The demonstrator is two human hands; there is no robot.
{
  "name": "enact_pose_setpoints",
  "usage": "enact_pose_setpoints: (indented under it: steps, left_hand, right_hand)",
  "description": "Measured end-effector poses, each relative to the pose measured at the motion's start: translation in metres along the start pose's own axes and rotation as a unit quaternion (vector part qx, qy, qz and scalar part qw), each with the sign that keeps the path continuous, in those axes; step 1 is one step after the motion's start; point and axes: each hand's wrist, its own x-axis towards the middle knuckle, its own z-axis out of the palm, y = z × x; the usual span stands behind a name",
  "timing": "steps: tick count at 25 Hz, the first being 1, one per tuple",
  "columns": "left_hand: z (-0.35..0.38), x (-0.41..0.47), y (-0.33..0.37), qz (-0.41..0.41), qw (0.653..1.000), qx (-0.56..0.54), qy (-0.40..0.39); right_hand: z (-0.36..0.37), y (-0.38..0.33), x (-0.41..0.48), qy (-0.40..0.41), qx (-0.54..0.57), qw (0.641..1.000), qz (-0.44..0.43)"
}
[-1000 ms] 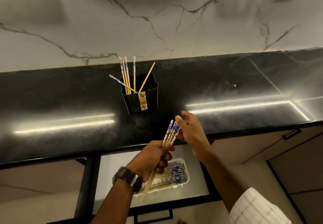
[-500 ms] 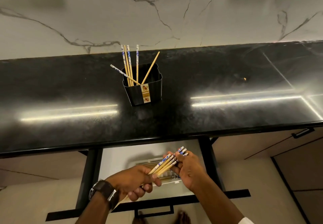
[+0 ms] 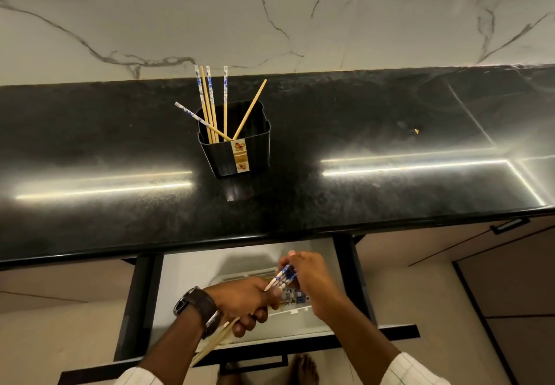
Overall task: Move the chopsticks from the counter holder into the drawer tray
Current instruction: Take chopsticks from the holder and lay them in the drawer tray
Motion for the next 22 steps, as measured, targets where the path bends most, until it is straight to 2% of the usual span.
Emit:
enact_pose_setpoints:
  steps: [2, 3, 7, 9, 12, 14, 17, 20, 22]
  left_hand:
    - [0.001, 0.007, 0.004, -0.003, 0.998, 0.055, 0.005]
    - [0.0, 0.009, 0.004, -0.004, 0.997, 0.082, 0.009]
    - [0.003, 0.014, 0.001, -0.006, 0.989, 0.147, 0.013]
    - [0.003, 0.011, -0.004, 0.012, 0.987, 0.16, 0.01]
    - [-0.015, -0.002, -0.02, 0.039, 0.98, 0.191, 0.03]
    - [-0.031, -0.01, -0.034, 0.045, 0.984, 0.168, 0.025]
    - [-0.039, -0.013, -0.041, 0.043, 0.989, 0.138, 0.023]
    - [-0.031, -0.012, -0.038, 0.048, 0.988, 0.147, 0.027]
    - [-0.027, -0.01, -0.035, 0.047, 0.983, 0.173, 0.028]
  right_hand:
    - [0.0, 0.01, -0.001, 0.0, -0.017, 1.0, -0.006]
    - [-0.003, 0.014, -0.001, -0.011, 0.013, 1.0, 0.003]
    - [-0.011, 0.024, -0.005, -0.087, 0.22, 0.968, 0.079]
    - [-0.011, 0.025, -0.004, -0.068, 0.276, 0.953, 0.102]
    - [-0.016, 0.02, 0.004, 0.01, 0.322, 0.935, 0.149]
    - [-0.02, 0.02, 0.008, 0.018, 0.311, 0.936, 0.162]
    - [-0.016, 0.026, 0.009, 0.013, 0.24, 0.957, 0.164]
    - [-0.012, 0.034, 0.008, 0.03, 0.159, 0.973, 0.162]
    - [-0.012, 0.037, 0.006, 0.014, 0.145, 0.976, 0.162]
